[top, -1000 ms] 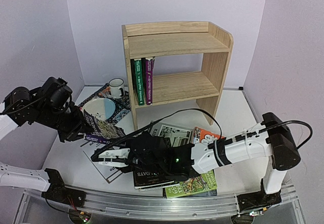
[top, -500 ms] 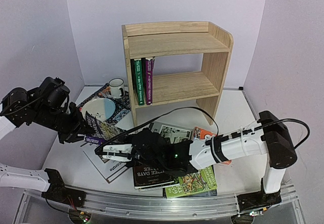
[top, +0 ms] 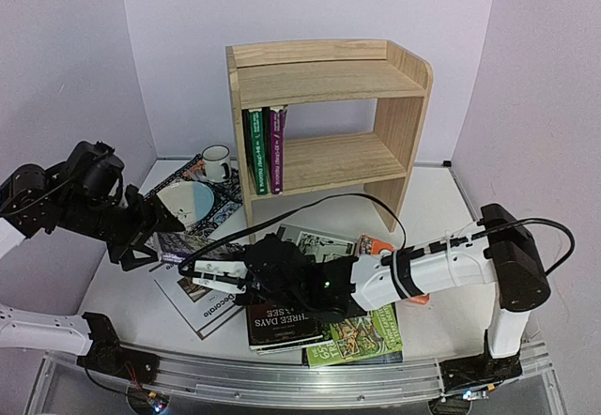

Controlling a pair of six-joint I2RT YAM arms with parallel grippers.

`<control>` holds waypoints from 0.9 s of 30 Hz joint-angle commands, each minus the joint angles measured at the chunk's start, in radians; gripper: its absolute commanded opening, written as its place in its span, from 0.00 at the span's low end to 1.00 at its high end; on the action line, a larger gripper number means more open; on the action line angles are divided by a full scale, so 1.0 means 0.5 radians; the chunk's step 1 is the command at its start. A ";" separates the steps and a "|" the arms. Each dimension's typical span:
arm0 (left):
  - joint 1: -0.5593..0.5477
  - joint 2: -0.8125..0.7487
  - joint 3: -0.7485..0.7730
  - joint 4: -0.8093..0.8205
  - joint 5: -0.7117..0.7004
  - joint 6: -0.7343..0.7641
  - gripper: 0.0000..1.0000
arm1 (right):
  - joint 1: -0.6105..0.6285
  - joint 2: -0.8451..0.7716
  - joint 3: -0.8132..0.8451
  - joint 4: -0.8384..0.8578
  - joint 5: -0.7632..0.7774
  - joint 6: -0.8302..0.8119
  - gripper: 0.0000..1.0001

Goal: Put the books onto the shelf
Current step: Pass from the left arm to the right, then pass from the right arm to the left

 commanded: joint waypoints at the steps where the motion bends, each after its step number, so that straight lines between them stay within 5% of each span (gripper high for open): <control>1: -0.002 -0.160 -0.034 0.277 -0.100 -0.046 0.85 | -0.005 -0.139 -0.023 0.025 0.025 0.162 0.00; 15: -0.003 -0.189 -0.212 0.819 -0.226 0.250 0.93 | -0.338 -1.227 -0.686 -0.450 -0.361 1.289 0.00; 22: -0.002 -0.187 -0.366 1.338 -0.054 0.645 0.98 | -0.401 -1.656 -0.673 -0.659 -0.271 1.739 0.00; 27: -0.003 -0.156 -0.521 1.794 0.226 0.957 0.99 | -0.517 -1.669 -0.513 -0.816 -0.525 2.049 0.00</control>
